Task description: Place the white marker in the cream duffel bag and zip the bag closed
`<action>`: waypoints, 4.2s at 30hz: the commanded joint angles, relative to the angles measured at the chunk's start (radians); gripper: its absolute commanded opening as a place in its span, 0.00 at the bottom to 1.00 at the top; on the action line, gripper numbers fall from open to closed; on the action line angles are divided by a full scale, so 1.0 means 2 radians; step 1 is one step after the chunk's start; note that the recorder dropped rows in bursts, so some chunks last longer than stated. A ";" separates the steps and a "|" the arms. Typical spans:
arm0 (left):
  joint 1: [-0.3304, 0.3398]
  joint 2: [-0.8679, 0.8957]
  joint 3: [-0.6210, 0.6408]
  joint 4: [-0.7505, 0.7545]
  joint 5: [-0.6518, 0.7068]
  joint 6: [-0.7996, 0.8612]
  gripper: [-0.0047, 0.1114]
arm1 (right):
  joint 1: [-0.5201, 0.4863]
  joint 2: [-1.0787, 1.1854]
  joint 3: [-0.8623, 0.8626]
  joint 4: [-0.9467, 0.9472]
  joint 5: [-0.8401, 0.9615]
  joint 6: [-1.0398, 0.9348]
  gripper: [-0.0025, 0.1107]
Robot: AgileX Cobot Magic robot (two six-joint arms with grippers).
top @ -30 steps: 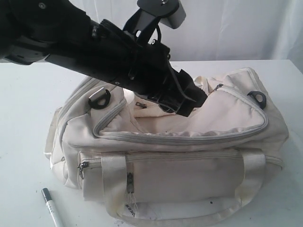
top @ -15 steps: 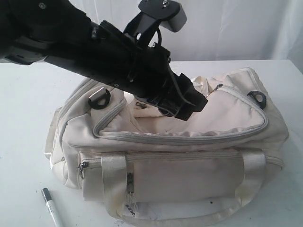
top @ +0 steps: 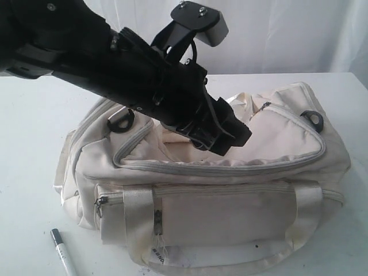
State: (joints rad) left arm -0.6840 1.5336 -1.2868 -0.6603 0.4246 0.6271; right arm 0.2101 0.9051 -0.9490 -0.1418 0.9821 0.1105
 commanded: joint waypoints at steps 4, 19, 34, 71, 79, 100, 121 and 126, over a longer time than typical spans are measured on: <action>0.002 -0.005 -0.003 -0.007 0.026 -0.002 0.57 | -0.036 0.091 -0.037 -0.028 -0.015 -0.067 0.53; 0.002 -0.005 -0.003 -0.007 0.035 -0.002 0.57 | -0.251 0.276 -0.106 0.371 -0.001 -0.354 0.53; 0.002 -0.005 -0.003 -0.007 0.031 -0.002 0.57 | -0.220 0.309 -0.111 0.410 -0.016 -0.434 0.71; -0.003 0.064 -0.025 -0.036 -0.094 0.000 0.57 | -0.213 0.415 -0.113 0.513 0.031 -0.526 0.02; -0.001 0.128 -0.090 -0.028 -0.116 0.086 0.57 | -0.213 0.415 -0.113 0.521 0.036 -0.530 0.02; 0.027 0.266 -0.160 0.000 -0.206 0.148 0.59 | -0.213 0.415 -0.113 0.546 0.056 -0.550 0.02; -0.003 0.281 -0.166 -0.006 -0.203 0.144 0.59 | -0.213 0.415 -0.113 0.555 0.059 -0.550 0.02; -0.003 0.300 -0.166 -0.006 -0.212 0.144 0.57 | -0.213 0.415 -0.113 0.556 0.060 -0.550 0.02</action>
State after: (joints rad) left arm -0.6853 2.1166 -1.6173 -0.6553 0.0117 0.9232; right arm -0.2167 1.7362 -1.1728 0.9381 1.0800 -0.9787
